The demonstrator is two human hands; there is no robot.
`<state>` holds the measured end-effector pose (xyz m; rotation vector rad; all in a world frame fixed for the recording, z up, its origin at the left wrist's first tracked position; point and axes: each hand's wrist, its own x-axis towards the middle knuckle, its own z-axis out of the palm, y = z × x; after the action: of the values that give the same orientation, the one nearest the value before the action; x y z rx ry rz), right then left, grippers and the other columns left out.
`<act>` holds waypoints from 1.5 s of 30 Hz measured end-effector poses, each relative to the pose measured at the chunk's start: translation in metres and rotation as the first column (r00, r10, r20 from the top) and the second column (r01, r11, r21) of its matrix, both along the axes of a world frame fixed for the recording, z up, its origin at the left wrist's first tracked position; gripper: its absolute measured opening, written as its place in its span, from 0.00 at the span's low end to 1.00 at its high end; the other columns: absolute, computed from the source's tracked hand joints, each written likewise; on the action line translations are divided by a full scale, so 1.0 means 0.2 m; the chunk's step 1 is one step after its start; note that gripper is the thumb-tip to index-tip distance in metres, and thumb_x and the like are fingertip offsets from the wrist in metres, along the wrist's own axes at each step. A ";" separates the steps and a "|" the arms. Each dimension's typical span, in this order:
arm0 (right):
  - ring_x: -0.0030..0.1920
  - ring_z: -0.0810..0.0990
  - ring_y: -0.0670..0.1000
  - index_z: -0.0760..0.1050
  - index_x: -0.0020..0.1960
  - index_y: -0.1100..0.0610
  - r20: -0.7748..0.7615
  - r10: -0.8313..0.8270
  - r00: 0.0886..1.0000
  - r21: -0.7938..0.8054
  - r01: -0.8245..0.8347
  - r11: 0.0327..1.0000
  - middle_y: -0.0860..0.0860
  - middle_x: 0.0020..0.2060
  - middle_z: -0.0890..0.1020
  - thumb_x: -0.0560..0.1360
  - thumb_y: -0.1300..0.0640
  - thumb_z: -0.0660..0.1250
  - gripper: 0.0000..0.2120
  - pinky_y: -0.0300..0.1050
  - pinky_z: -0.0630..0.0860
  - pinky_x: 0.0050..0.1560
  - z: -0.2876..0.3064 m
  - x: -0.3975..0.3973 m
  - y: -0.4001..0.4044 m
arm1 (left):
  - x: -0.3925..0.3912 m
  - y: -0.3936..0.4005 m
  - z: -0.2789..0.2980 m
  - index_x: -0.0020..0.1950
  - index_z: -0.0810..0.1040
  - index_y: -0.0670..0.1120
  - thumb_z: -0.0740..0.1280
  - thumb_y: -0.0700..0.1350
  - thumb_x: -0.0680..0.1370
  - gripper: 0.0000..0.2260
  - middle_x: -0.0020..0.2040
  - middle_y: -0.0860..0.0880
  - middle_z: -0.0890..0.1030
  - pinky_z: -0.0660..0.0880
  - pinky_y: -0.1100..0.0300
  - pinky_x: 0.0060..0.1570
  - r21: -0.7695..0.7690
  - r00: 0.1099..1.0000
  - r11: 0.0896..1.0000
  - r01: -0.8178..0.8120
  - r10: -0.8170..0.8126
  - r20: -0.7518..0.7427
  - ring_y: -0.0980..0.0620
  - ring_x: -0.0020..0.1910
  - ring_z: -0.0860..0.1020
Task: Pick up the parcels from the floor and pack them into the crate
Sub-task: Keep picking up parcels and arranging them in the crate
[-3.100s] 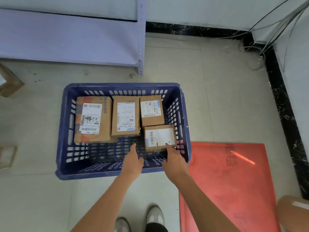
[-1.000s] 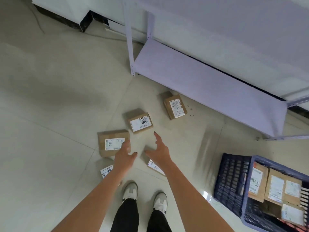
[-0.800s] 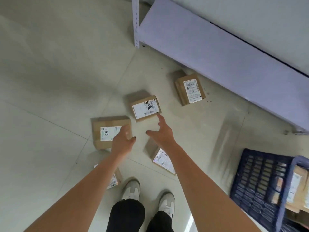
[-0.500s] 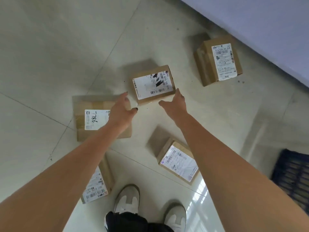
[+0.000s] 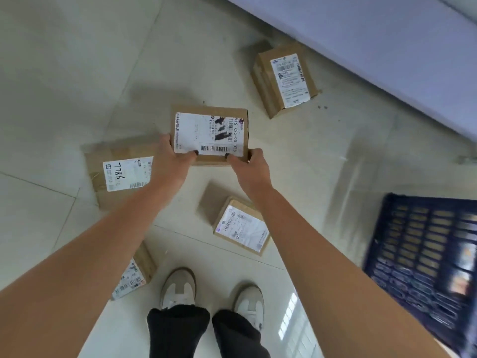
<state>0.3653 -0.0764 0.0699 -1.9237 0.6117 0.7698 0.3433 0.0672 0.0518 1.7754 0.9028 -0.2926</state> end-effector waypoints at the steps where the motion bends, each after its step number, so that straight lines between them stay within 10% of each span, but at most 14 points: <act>1: 0.36 0.71 0.40 0.67 0.57 0.59 -0.014 -0.041 0.999 -0.003 0.041 0.999 0.42 0.37 0.72 0.74 0.54 0.67 0.16 0.34 0.67 0.32 0.09 -0.06 -0.04 | -0.03 -0.04 0.08 0.63 0.68 0.41 0.68 0.39 0.73 0.20 0.59 0.45 0.78 0.69 0.65 0.47 0.018 1.000 0.999 0.030 -0.030 -0.001 0.49 0.52 0.76; 6: 0.37 0.74 0.40 0.65 0.54 0.55 -0.148 -0.188 0.971 -0.035 0.185 0.982 0.46 0.44 0.76 0.74 0.56 0.66 0.12 0.31 0.69 0.31 0.59 -0.49 -0.32 | -0.30 -0.36 0.55 0.66 0.64 0.43 0.67 0.39 0.74 0.23 0.62 0.46 0.76 0.65 0.71 0.36 0.001 0.963 0.965 0.261 -0.261 -0.067 0.54 0.50 0.72; 14: 0.49 0.77 0.48 0.65 0.53 0.56 -0.206 -0.406 0.890 -0.088 0.396 0.914 0.50 0.51 0.78 0.73 0.57 0.69 0.14 0.35 0.69 0.44 1.18 -1.22 -0.90 | -0.89 -0.97 1.16 0.68 0.65 0.43 0.68 0.37 0.73 0.24 0.63 0.46 0.75 0.70 0.57 0.53 -0.090 0.863 0.882 0.463 -0.471 -0.181 0.47 0.59 0.74; 23: 0.51 0.75 0.48 0.67 0.59 0.56 -0.006 -0.414 0.910 -0.104 0.411 0.906 0.48 0.51 0.76 0.73 0.56 0.67 0.17 0.36 0.70 0.47 1.36 -1.69 -1.91 | -1.35 -1.95 1.35 0.66 0.66 0.41 0.68 0.35 0.73 0.23 0.62 0.41 0.77 0.68 0.59 0.48 -0.102 0.878 0.884 0.456 -0.466 -0.111 0.42 0.57 0.75; 37: 0.55 0.77 0.51 0.73 0.63 0.51 0.027 -0.447 0.894 -0.074 0.448 0.891 0.54 0.54 0.79 0.75 0.56 0.64 0.16 0.48 0.74 0.61 1.77 -1.77 -2.93 | -1.43 -2.97 1.75 0.68 0.65 0.45 0.66 0.35 0.75 0.23 0.64 0.44 0.75 0.70 0.54 0.60 -0.166 0.878 0.869 0.465 -0.477 -0.037 0.45 0.62 0.73; 45: 0.49 0.79 0.51 0.75 0.62 0.55 -0.064 -0.374 0.925 -0.118 0.365 0.924 0.52 0.50 0.81 0.76 0.57 0.63 0.15 0.38 0.72 0.45 1.83 -1.59 -3.29 | -1.33 -3.31 1.82 0.67 0.64 0.43 0.67 0.37 0.74 0.23 0.66 0.42 0.74 0.71 0.54 0.58 -0.137 0.878 0.887 0.441 -0.458 -0.139 0.42 0.64 0.72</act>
<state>0.0467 -0.7341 0.4360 -1.7980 1.0518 0.5872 0.0778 -0.5950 0.4149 1.8704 0.5635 -0.7871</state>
